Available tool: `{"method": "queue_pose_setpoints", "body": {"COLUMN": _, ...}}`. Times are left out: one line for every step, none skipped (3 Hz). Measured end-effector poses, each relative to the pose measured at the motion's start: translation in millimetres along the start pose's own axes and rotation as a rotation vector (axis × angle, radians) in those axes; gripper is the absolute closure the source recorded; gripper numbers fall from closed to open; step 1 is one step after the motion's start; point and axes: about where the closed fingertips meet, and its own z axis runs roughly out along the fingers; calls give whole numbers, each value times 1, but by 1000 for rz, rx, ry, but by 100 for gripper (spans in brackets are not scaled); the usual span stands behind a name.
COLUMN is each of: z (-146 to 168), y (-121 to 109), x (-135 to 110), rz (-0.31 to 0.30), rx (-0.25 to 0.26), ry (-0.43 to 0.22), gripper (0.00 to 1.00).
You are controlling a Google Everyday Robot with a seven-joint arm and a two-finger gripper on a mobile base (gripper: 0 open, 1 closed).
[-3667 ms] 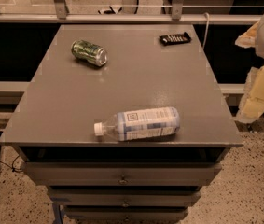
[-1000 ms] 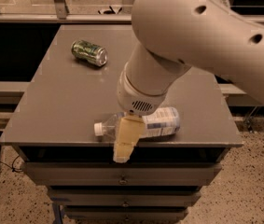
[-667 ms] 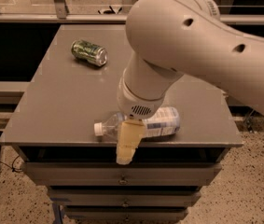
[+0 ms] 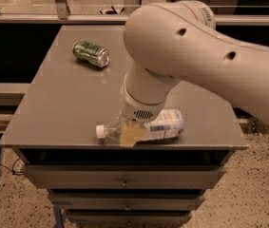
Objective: Place blue plastic bottle upright
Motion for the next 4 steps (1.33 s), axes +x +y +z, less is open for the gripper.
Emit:
{"method": "queue_pose_setpoints", "body": {"z": -3, "y": -6, "x": 1, "rz": -6, "rx": 11, "ry": 3, "gripper": 73}}
{"method": "queue_pose_setpoints", "body": {"z": -14, "y": -26, "x": -3, "rz": 19, "rx": 8, "ry": -76, "gripper": 95}}
{"method": "queue_pose_setpoints", "body": {"z": -44, "y": -61, "x": -28, "rz": 56, "rx": 7, "ry": -252, "gripper": 100}}
{"method": "queue_pose_setpoints", "body": {"z": -82, "y": -90, "x": -61, "rz": 116, "rx": -8, "ry": -474, "gripper": 100}}
